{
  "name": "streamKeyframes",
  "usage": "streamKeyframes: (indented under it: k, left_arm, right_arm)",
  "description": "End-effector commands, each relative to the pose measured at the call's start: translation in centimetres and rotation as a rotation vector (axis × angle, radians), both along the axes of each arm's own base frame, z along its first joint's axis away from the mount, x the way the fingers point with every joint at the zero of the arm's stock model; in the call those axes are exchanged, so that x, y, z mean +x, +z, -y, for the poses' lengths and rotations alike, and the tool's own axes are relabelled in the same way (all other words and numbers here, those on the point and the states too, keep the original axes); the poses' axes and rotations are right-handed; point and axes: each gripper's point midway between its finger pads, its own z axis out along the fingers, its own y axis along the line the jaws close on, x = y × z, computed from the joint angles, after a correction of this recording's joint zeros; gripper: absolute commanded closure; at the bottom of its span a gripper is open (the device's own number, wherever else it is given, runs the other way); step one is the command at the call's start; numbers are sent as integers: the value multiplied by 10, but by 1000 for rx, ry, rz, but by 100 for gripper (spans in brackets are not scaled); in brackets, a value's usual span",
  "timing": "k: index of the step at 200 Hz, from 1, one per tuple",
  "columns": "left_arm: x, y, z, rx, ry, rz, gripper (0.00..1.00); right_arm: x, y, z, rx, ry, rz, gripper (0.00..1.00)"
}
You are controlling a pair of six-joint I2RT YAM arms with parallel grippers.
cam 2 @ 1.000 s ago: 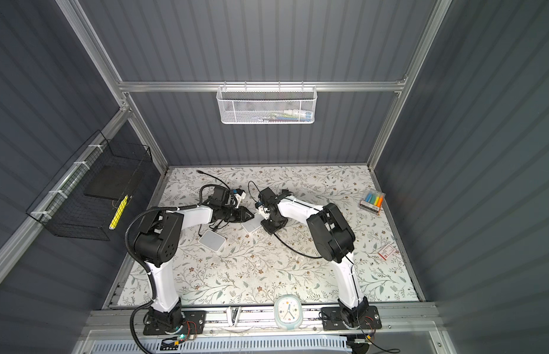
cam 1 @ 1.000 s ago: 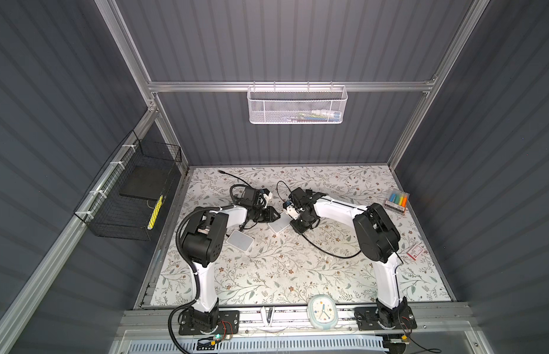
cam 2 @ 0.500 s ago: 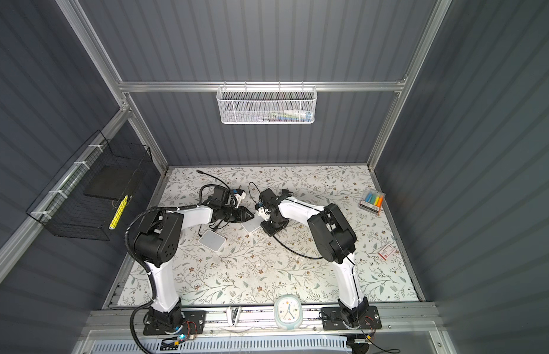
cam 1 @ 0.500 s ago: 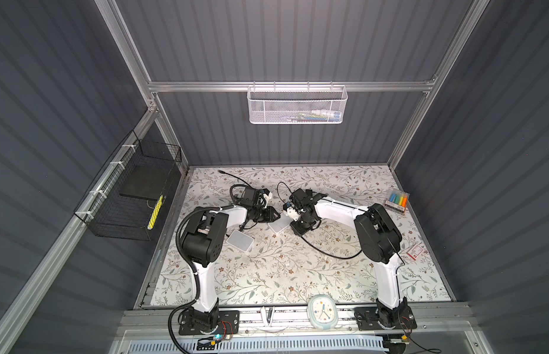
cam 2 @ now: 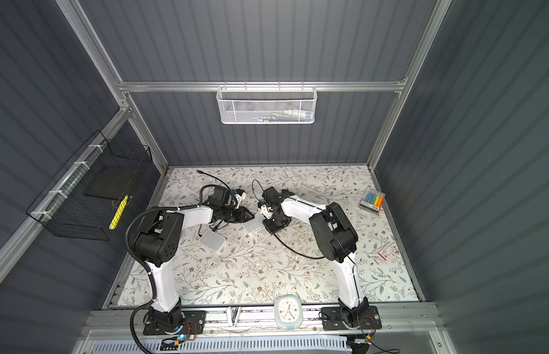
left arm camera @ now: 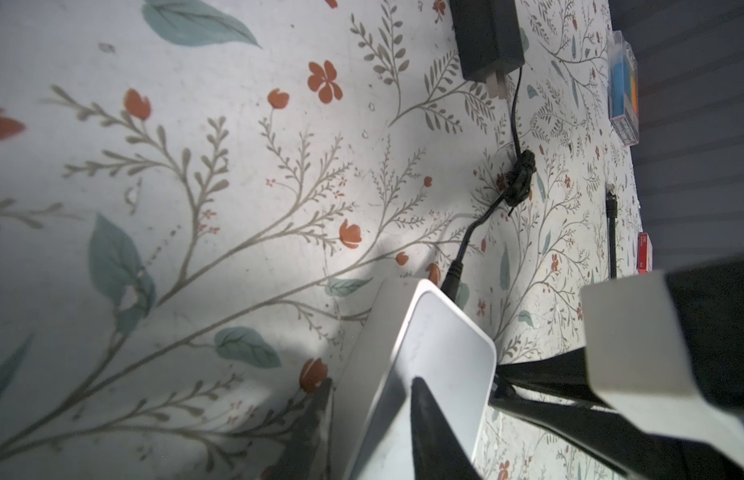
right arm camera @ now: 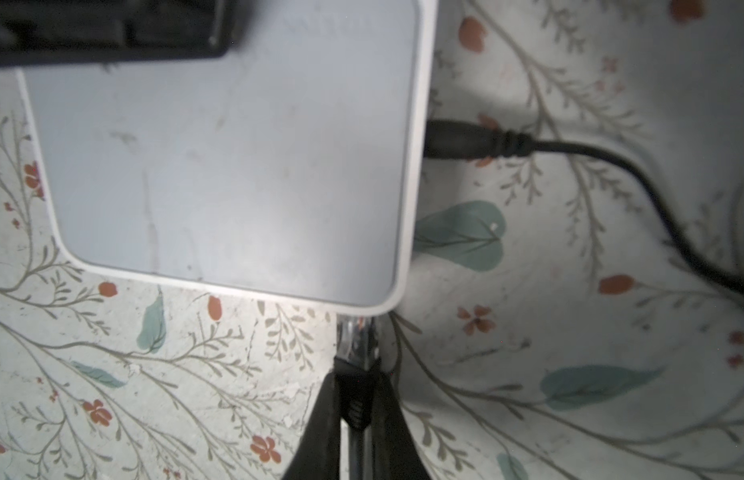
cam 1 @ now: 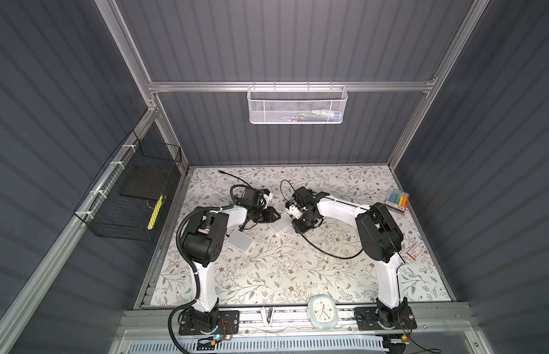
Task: Insert the plug into the switch port
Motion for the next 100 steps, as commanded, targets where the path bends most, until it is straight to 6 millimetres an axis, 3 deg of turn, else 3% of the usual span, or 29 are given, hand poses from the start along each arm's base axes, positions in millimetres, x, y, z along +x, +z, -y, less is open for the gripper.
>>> streamKeyframes:
  k: [1, 100]
  left_arm:
    - [-5, -6, 5, -2, -34, -22, 68]
    - [-8, -10, 4, -2, -32, -32, 68]
  right_arm:
    - [4, 7, -5, 29, -13, 5, 100]
    - [5, 17, -8, 49, -19, 8, 100]
